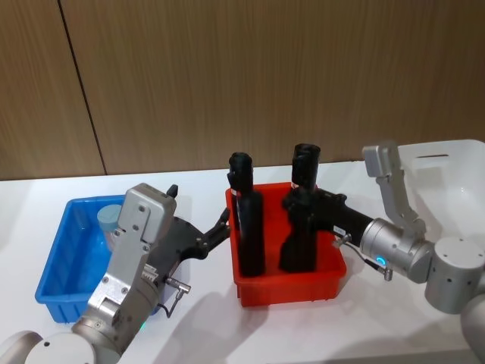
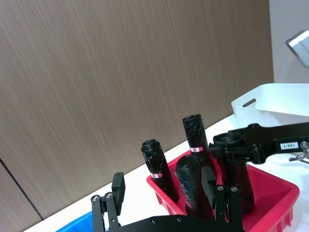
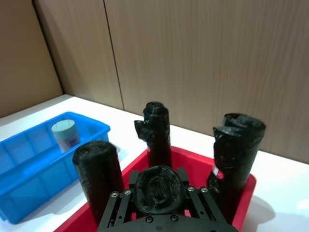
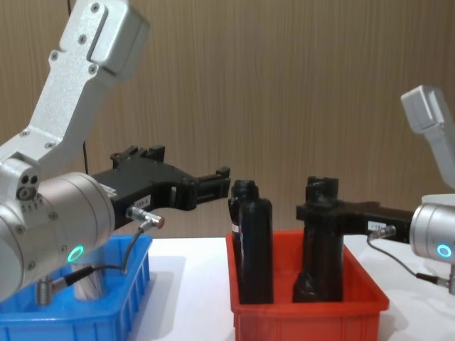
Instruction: Pick the cotton swabs from the blue box and place them into the white box.
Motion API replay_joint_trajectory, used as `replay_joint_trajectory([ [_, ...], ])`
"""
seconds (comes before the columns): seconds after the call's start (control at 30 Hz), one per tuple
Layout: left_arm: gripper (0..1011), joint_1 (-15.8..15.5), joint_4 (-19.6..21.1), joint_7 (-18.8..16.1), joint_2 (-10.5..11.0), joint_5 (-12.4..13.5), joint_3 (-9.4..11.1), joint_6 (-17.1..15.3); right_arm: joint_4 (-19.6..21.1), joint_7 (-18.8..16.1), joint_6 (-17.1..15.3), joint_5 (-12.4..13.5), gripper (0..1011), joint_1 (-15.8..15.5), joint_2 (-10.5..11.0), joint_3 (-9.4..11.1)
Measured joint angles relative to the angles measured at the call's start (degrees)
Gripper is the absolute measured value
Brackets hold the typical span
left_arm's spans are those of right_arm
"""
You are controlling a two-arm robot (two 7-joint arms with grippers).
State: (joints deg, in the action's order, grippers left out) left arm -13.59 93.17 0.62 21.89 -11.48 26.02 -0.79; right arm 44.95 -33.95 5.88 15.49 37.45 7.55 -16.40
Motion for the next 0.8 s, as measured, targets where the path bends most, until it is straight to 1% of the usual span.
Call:
replay_joint_trajectory([
  [0.13, 1004, 0.0, 0.0, 0.0, 0.0, 0.0, 0.0, 0.0, 2.9, 1.3, -0.3, 0.5, 442, -1.0, 0.5, 0.4],
  [0.17, 1004, 0.0, 0.0, 0.0, 0.0, 0.0, 0.0, 0.0, 2.9, 1.3, -0.3, 0.5, 435, -1.0, 0.5, 0.4],
  [0.2, 1004, 0.0, 0.0, 0.0, 0.0, 0.0, 0.0, 0.0, 4.3, 1.8, -0.5, 0.8, 425, -1.5, 0.8, 0.6],
  [0.27, 1004, 0.0, 0.0, 0.0, 0.0, 0.0, 0.0, 0.0, 5.5, 2.4, -0.8, 1.0, 416, -1.9, 1.0, 0.7],
  [0.33, 1004, 0.0, 0.0, 0.0, 0.0, 0.0, 0.0, 0.0, 9.2, 3.6, -1.5, 1.5, 400, -3.0, 1.6, 1.2],
  [0.37, 1004, 0.0, 0.0, 0.0, 0.0, 0.0, 0.0, 0.0, 9.2, 3.6, -1.5, 1.5, 394, -3.0, 1.6, 1.2],
  [0.4, 1004, 0.0, 0.0, 0.0, 0.0, 0.0, 0.0, 0.0, 11.0, 4.2, -1.9, 1.7, 391, -3.5, 1.9, 1.5],
  [0.47, 1004, 0.0, 0.0, 0.0, 0.0, 0.0, 0.0, 0.0, 13.2, 5.1, -2.5, 2.0, 383, -4.1, 2.3, 1.8],
  [0.57, 1004, 0.0, 0.0, 0.0, 0.0, 0.0, 0.0, 0.0, 18.3, 7.2, -3.9, 2.5, 363, -5.5, 3.2, 2.5],
  [0.6, 1004, 0.0, 0.0, 0.0, 0.0, 0.0, 0.0, 0.0, 19.3, 7.6, -4.1, 2.6, 358, -5.8, 3.4, 2.6],
  [0.63, 1004, 0.0, 0.0, 0.0, 0.0, 0.0, 0.0, 0.0, 19.3, 7.6, -4.1, 2.6, 355, -5.8, 3.4, 2.6],
  [0.73, 1004, 0.0, 0.0, 0.0, 0.0, 0.0, 0.0, 0.0, 25.4, 10.6, -6.0, 3.0, 344, -7.5, 4.6, 3.6],
  [0.8, 1004, 0.0, 0.0, 0.0, 0.0, 0.0, 0.0, 0.0, 27.4, 11.7, -6.6, 3.0, 332, -8.1, 5.0, 3.9],
])
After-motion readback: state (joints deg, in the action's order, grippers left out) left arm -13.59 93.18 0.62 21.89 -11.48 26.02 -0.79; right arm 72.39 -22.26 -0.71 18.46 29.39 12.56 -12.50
